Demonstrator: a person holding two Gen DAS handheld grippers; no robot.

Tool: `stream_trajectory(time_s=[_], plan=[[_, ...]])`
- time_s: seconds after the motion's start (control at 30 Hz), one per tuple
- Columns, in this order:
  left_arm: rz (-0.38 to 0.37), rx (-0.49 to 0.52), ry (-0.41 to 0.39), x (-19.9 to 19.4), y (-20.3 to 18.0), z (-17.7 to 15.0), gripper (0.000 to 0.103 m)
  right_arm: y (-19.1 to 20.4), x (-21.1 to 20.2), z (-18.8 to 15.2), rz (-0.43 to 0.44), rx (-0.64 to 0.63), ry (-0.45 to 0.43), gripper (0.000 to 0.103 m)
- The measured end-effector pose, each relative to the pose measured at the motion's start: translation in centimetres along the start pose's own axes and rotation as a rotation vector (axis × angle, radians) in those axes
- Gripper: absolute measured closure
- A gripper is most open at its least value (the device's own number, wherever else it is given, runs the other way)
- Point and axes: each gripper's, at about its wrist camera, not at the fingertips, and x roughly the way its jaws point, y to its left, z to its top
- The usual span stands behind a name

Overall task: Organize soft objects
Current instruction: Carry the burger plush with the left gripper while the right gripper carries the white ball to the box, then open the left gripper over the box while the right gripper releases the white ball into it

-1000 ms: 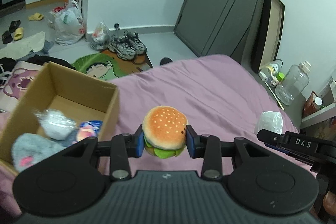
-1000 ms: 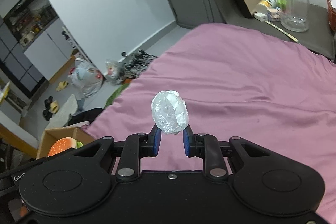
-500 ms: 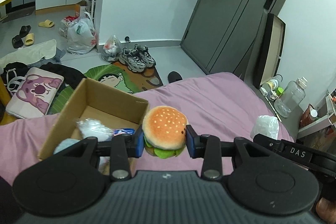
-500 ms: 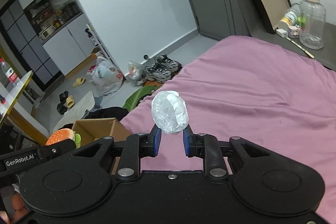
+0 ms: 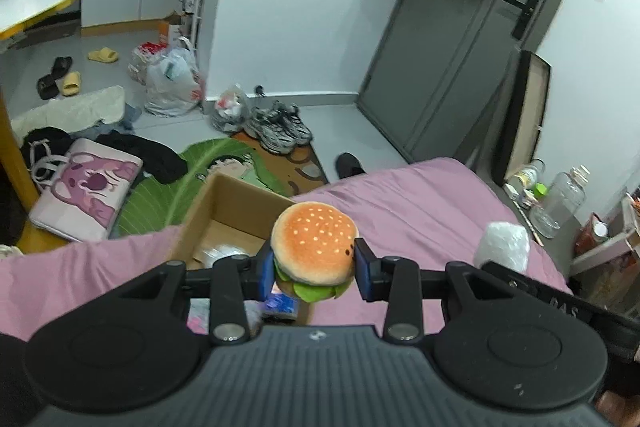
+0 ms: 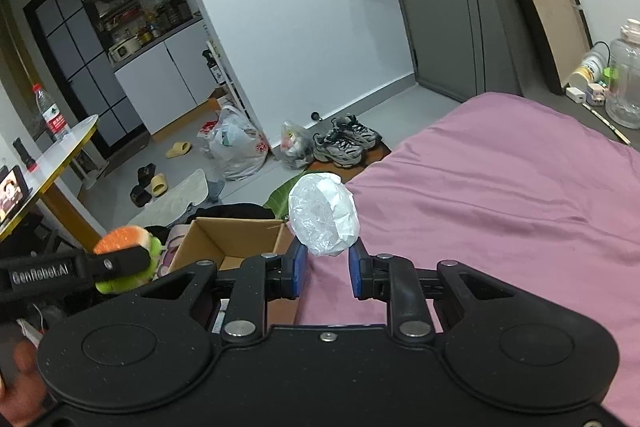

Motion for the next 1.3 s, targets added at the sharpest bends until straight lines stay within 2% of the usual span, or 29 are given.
stream_trajectory(time_s=[0.53, 0.8, 1.3], plan=[[0.011, -0.024, 0.003, 1.0, 4.4, 1.6, 0.065, 4.5, 1.3, -0.7, 0.041, -0.045, 0.004, 0.081], [0.000, -0.058, 0.045, 3.5, 6.4, 1.8, 0.065, 5.6, 2.2, -0.8, 0.054, -0.027, 0.001, 0.081], [-0.006, -0.067, 0.125, 9.2, 7.4, 2.0, 0.065, 6.7, 5.1, -1.5, 0.045, -0.018, 0.084, 0.081]])
